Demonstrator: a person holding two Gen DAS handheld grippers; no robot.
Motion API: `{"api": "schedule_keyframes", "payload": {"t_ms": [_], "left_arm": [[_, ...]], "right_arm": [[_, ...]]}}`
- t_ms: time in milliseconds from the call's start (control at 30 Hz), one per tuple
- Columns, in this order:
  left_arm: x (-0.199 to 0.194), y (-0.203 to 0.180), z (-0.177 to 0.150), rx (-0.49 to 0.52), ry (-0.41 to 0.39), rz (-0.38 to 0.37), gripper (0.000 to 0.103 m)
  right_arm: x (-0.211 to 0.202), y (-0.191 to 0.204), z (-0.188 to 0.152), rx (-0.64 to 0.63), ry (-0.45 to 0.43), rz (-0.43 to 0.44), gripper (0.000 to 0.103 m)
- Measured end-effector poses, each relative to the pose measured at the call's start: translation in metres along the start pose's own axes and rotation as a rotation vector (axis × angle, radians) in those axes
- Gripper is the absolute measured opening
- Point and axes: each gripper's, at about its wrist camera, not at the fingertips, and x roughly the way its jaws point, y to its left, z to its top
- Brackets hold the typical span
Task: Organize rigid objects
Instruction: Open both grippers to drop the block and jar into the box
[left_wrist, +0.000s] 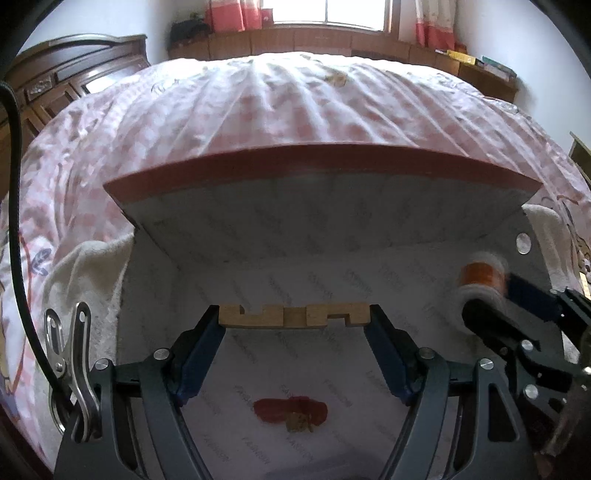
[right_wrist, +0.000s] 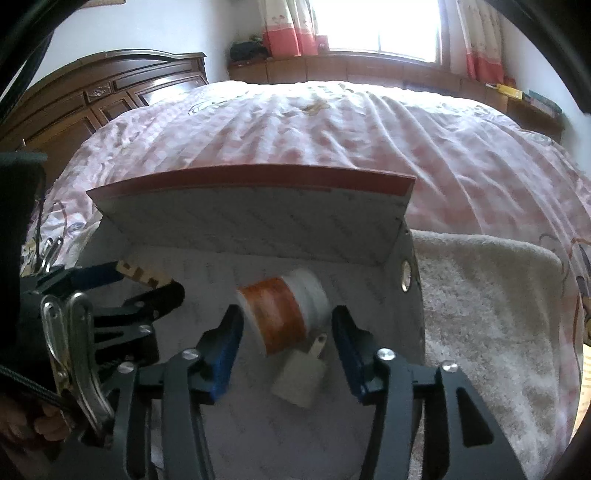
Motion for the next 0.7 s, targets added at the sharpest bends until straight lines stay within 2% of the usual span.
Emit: {"api": "schedule_keyframes", "payload": {"t_ms": [67,367,700], "left_arm": [[0.004,0.000,-0.001,-0.006,0.013,0.002,0.078],[-0.001,-0.004,-0.002,0.013,-0.019,0.008,0.079],[-0.007,-0.005,-0.002,0.029,-0.040,-0.003,0.080]], "right_arm": [[0.000,0.000,0.000,0.000,-0.004,0.000,0.064],[-0.004,0.003,-0.001,0.005,-0.019,0.006,0.065],[-0.011,0.004,-0.003,0.005,-0.034,0.020,0.071]]}}
